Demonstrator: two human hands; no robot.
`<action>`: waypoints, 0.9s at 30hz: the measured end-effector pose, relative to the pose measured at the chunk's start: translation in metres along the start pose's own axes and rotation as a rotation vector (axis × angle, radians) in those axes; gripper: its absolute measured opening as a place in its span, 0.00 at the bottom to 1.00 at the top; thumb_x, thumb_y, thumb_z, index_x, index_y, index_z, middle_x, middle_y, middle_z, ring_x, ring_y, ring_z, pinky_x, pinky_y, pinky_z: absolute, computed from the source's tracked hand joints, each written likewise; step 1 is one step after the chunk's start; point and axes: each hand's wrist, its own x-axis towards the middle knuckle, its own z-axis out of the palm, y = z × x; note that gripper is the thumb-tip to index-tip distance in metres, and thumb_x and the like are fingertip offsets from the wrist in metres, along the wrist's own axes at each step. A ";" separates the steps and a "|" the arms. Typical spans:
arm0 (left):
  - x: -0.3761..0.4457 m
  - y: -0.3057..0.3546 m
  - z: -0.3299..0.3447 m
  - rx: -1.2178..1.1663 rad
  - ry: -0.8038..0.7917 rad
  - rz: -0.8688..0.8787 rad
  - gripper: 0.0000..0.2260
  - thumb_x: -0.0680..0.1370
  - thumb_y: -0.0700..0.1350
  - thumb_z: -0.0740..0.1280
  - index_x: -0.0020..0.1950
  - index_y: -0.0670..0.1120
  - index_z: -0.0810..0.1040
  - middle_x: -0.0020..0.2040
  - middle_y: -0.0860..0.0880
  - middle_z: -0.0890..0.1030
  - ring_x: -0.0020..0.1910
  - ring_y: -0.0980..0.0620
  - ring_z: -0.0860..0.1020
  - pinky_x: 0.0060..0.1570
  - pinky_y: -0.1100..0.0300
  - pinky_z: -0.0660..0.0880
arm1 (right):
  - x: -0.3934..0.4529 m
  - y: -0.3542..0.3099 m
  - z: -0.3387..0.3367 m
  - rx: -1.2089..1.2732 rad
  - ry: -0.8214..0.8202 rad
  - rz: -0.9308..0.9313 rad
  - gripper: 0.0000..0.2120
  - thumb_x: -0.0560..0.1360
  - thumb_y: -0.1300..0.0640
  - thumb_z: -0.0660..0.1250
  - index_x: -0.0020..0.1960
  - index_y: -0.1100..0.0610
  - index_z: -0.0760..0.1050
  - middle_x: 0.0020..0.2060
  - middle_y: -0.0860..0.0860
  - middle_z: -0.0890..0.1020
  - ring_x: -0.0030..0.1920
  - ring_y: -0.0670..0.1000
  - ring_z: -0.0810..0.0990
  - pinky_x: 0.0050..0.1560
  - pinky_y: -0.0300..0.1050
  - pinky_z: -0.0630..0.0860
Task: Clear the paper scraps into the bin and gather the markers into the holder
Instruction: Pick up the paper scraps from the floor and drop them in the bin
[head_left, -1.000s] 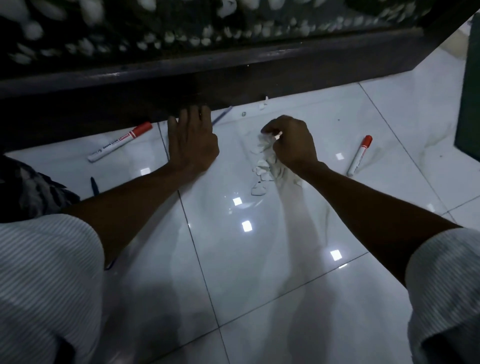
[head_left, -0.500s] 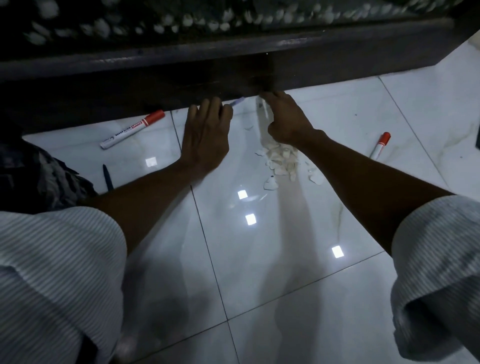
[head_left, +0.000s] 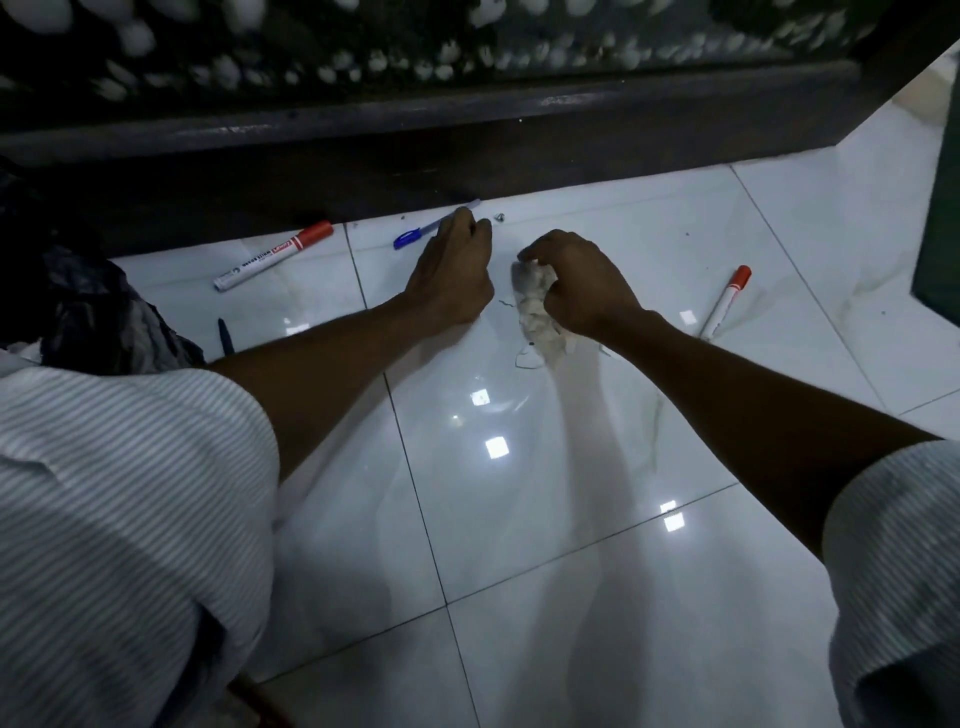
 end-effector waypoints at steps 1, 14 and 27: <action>0.002 0.002 -0.002 -0.001 -0.005 -0.001 0.27 0.81 0.41 0.69 0.79 0.40 0.66 0.77 0.39 0.66 0.74 0.43 0.69 0.72 0.55 0.70 | -0.001 -0.001 -0.002 0.029 0.029 0.039 0.23 0.73 0.71 0.67 0.66 0.59 0.78 0.65 0.56 0.80 0.65 0.57 0.77 0.64 0.48 0.74; -0.011 -0.019 -0.007 -0.322 0.277 0.068 0.11 0.78 0.32 0.66 0.59 0.36 0.82 0.55 0.38 0.82 0.53 0.45 0.80 0.55 0.59 0.76 | 0.055 -0.017 0.001 -0.102 -0.123 0.038 0.34 0.75 0.67 0.70 0.79 0.57 0.64 0.77 0.56 0.68 0.76 0.59 0.66 0.75 0.54 0.67; -0.023 0.002 -0.003 -0.235 -0.053 0.023 0.19 0.74 0.40 0.74 0.65 0.40 0.79 0.59 0.42 0.78 0.54 0.46 0.79 0.56 0.56 0.78 | -0.029 0.002 -0.006 -0.190 -0.068 0.005 0.27 0.69 0.68 0.68 0.67 0.53 0.78 0.64 0.53 0.80 0.63 0.59 0.76 0.62 0.57 0.71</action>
